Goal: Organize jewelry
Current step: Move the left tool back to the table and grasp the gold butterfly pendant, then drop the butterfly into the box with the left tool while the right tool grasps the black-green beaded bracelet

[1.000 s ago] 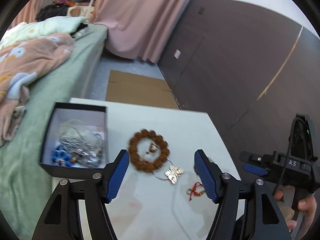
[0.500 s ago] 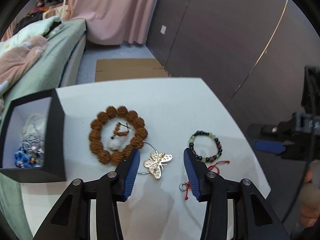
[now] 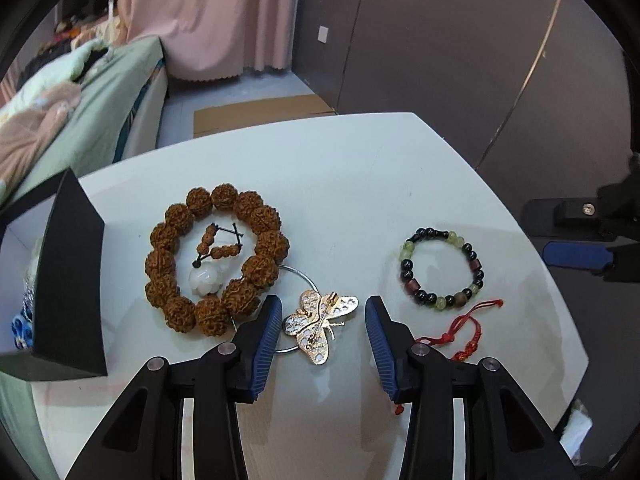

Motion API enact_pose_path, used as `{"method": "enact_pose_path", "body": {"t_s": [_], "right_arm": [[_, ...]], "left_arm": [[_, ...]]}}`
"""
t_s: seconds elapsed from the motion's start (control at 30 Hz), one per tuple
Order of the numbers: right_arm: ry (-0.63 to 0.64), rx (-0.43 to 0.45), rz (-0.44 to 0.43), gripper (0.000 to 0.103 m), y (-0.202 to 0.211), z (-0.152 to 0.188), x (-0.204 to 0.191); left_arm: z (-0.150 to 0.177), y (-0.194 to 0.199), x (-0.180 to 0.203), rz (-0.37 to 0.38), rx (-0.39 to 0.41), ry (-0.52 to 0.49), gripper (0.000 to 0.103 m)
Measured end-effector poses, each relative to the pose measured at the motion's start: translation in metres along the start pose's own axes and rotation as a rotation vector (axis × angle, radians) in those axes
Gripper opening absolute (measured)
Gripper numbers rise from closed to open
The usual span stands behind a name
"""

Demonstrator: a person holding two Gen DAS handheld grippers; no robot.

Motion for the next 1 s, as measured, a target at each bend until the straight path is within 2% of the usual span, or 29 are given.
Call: {"method": "enact_pose_path", "body": {"t_s": [0.07,0.2,0.27,0.47,0.7,0.8,0.87,0.97,1.0], "right_arm": [[0.010,-0.005,0.014,0.068,-0.004,0.001,-0.001],[0.039,-0.024,0.050,0.068,-0.016,0.004,0.000],[0.054,-0.032,0.068,0.068,-0.022,0.007,0.001],[0.099,-0.034,0.125,0.065,-0.033,0.008,0.006],[0.171,-0.020,0.192,0.049,-0.038,0.007,0.008],[0.234,-0.010,0.233,0.048,-0.038,0.010,0.004],[0.286,-0.008,0.258,0.042,-0.039,0.014,-0.001],[0.371,0.002,0.297,0.025,-0.038,0.017,-0.006],[0.393,0.007,0.300,0.009,-0.038,0.018,-0.008]], "left_arm": [[0.000,0.000,-0.001,-0.031,0.004,-0.036,0.028],[0.001,0.001,-0.006,-0.010,-0.009,-0.010,0.027],[-0.005,0.008,-0.005,0.017,0.009,0.010,0.013],[-0.018,0.023,-0.012,0.041,0.029,0.071,0.013],[-0.035,0.048,-0.023,0.060,0.094,0.132,0.013],[-0.041,0.060,-0.031,0.060,0.123,0.154,0.013],[-0.048,0.071,-0.038,0.059,0.147,0.173,0.013],[-0.057,0.085,-0.053,0.051,0.183,0.194,0.013],[-0.059,0.088,-0.057,0.046,0.193,0.201,0.013]]}}
Point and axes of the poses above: each gripper's, at about its wrist camera, not at the fingertips, and y roughly against the way its jaws point, x to its right, z to its underside, the point moved 9 cm from there along -y, roughly the way its jaws point, and after that the axes turned 15 degrees about x, right-handed, at the moved point
